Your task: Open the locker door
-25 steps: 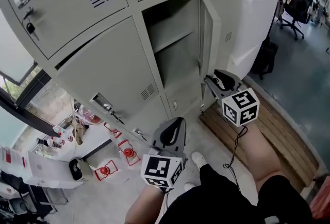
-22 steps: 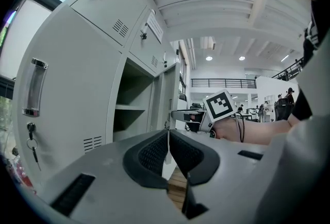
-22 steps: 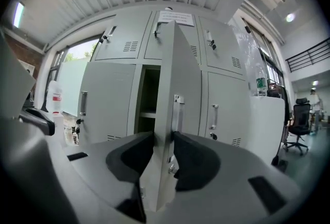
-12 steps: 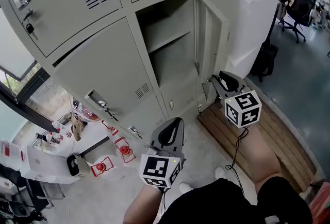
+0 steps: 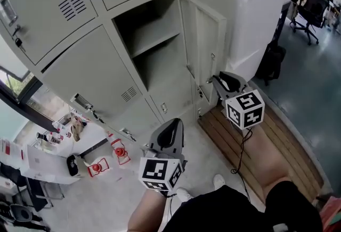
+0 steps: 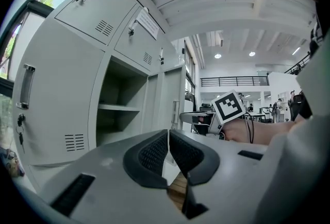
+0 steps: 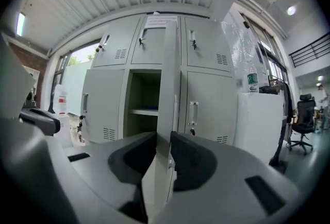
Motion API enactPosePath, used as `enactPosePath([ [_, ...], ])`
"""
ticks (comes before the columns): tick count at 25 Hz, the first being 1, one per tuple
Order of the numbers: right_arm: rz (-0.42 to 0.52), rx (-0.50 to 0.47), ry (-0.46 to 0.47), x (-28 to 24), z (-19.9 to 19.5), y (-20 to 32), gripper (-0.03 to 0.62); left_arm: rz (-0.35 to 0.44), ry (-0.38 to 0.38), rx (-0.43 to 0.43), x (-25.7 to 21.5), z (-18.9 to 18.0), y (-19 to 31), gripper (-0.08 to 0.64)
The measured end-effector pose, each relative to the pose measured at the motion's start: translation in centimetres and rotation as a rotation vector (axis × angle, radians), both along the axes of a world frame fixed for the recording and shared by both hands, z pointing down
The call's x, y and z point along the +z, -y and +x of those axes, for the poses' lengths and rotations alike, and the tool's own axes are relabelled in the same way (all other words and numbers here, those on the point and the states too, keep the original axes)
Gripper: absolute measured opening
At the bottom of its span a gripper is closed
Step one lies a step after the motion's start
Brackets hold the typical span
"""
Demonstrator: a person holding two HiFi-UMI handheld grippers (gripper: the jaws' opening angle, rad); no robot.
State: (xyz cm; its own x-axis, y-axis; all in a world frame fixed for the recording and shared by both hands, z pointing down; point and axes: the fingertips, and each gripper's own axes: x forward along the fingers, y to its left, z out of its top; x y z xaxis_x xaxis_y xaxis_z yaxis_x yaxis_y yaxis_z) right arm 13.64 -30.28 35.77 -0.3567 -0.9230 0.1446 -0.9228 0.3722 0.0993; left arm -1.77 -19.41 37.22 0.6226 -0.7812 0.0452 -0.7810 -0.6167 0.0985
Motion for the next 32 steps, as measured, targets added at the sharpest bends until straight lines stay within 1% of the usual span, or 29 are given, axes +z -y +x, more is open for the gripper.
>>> enactPosePath([
  [8, -0.021, -0.024, 0.021, 0.2, 3.4, 0.6, 0.14, 0.025, 0.014, -0.057, -1.0, 3.7, -1.8, 0.023],
  [19, -0.025, -0.034, 0.036, 0.3, 6.5, 1.0, 0.135, 0.038, 0.031, -0.138, -1.3, 5.5, -3.7, 0.023],
  [21, -0.022, -0.026, 0.031, 0.5, 7.1, 0.8, 0.095, 0.037, 0.032, -0.146, -1.2, 5.7, -4.0, 0.023],
  [24, -0.008, -0.018, 0.035, 0.3, 7.7, 0.3, 0.069, 0.036, 0.03, -0.154, -1.1, 5.9, -4.2, 0.023],
  [26, -0.001, -0.025, 0.04, 0.1, 7.9, -0.2, 0.054, 0.036, 0.027, -0.158, -1.1, 6.1, -4.3, 0.023],
  [28, 0.001, -0.044, 0.046, -0.2, 7.7, -0.9, 0.054, 0.032, 0.021, -0.165, -1.0, 6.2, -4.3, 0.023],
  [32, 0.009, -0.113, 0.06, -0.9, 6.2, -3.3, 0.054, 0.015, 0.005, -0.175, -0.5, 6.5, -4.3, 0.023],
])
